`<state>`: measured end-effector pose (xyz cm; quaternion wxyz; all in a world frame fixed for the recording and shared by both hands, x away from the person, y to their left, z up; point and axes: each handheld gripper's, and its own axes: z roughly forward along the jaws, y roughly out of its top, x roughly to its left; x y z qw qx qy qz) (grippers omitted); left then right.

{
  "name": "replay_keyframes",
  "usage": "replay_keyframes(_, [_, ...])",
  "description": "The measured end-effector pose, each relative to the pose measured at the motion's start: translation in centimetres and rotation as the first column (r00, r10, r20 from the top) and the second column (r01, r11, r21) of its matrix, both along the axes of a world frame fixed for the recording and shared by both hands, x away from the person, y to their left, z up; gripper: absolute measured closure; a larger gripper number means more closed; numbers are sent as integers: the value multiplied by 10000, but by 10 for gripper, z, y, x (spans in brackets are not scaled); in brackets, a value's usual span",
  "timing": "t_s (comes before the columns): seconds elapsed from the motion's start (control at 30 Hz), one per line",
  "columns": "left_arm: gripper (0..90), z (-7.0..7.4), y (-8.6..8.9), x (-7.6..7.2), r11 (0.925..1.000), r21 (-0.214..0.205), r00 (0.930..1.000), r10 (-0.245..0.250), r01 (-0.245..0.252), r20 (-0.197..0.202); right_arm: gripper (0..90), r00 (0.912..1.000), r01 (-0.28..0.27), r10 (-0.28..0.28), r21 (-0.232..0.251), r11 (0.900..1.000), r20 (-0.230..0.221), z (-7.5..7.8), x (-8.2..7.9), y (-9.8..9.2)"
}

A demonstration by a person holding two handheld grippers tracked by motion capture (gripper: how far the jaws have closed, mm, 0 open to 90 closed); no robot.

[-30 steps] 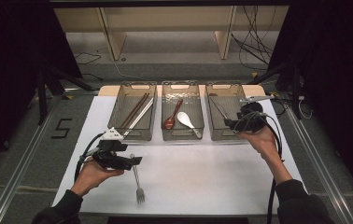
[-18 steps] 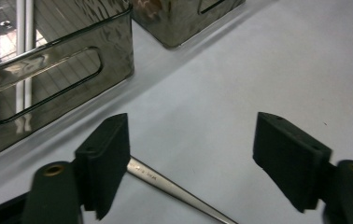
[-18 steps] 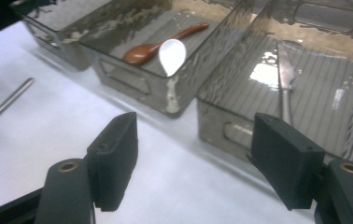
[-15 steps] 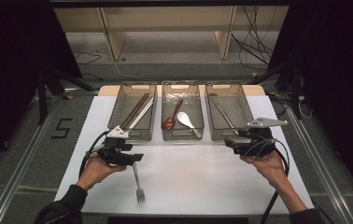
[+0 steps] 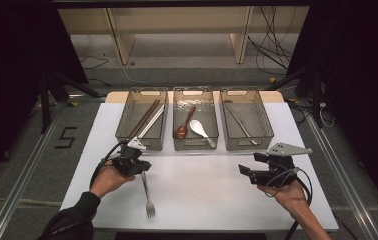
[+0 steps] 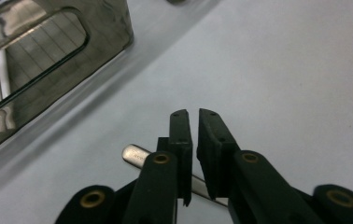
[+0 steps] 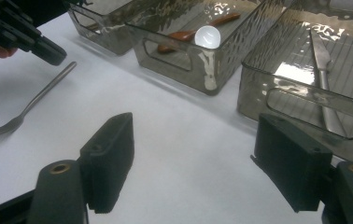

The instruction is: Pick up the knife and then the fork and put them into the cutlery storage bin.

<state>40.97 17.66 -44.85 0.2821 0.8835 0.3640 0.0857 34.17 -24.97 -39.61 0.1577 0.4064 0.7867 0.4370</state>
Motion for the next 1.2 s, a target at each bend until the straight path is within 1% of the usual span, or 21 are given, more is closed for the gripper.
replay_keyframes(0.1, [885, -3, -2, 1, 9997, 176, 9999, -143, 144, -72, 291, 10000, -24, 24, 120, 9999, -18, -1, -4, 1])
replay_keyframes(0.17, [887, -4, -3, 1, 9996, 215, 9997, -181, 184, -158, 288, 10000, -32, 33, 223, 9997, -46, -2, -6, 2])
replay_keyframes(0.2, [887, -5, -3, 2, 9992, 307, 9996, -242, 247, -172, 287, 10000, -47, 49, 261, 9996, -70, -2, -7, 2])
replay_keyframes(0.33, [888, -8, -5, 3, 9984, 435, 9991, -363, 372, -212, 281, 9998, -157, 159, 341, 9993, -71, -3, -11, 3])
replay_keyframes(0.43, [888, -10, -6, 5, 9972, 595, 9987, -445, 459, -254, 280, 9995, -295, 299, 291, 9991, -118, -4, -13, 5])
replay_keyframes(0.5, [889, -12, -6, 7, 9972, 625, 9988, -402, 419, -283, 281, 9994, -336, 338, 208, 9992, -86, -4, -15, 7])
replay_keyframes(0.57, [889, -15, -6, 9, 9963, 728, 9983, -436, 464, -394, 281, 9993, -369, 370, 221, 9991, -77, -4, -16, 7])
replay_keyframes(0.77, [889, -20, -6, 11, 9948, 862, 9966, -489, 545, -659, 280, 9991, -422, 424, 204, 9989, -99, -5, -17, 7])
replay_keyframes(0.83, [888, -21, -5, 11, 9929, 1049, 9963, -491, 564, -710, 280, 9990, -441, 443, 184, 9989, -98, -5, -17, 8])
replay_keyframes(0.9, [889, -21, -4, 12, 9935, 1025, 9960, -416, 496, -794, 281, 9989, -461, 462, 174, 9988, -108, -5, -17, 8])
replay_keyframes(1.03, [888, -21, -2, 11, 9926, 1104, 9954, -414, 509, -868, 281, 9988, -479, 481, 169, 9987, -115, -5, -17, 8])
replay_keyframes(1.1, [888, -20, 1, 11, 9922, 1158, 9938, -339, 462, -1063, 281, 9988, -487, 489, 180, 9987, -104, -4, -17, 8])
replay_keyframes(1.13, [888, -21, 2, 11, 9931, 1108, 9938, -262, 383, -1085, 281, 9987, -487, 490, 175, 9987, -125, -4, -18, 8])
replay_keyframes(1.2, [888, -20, 6, 9, 9916, 1225, 9920, -274, 425, -1228, 281, 9987, -500, 501, 141, 9986, -96, -4, -18, 8])
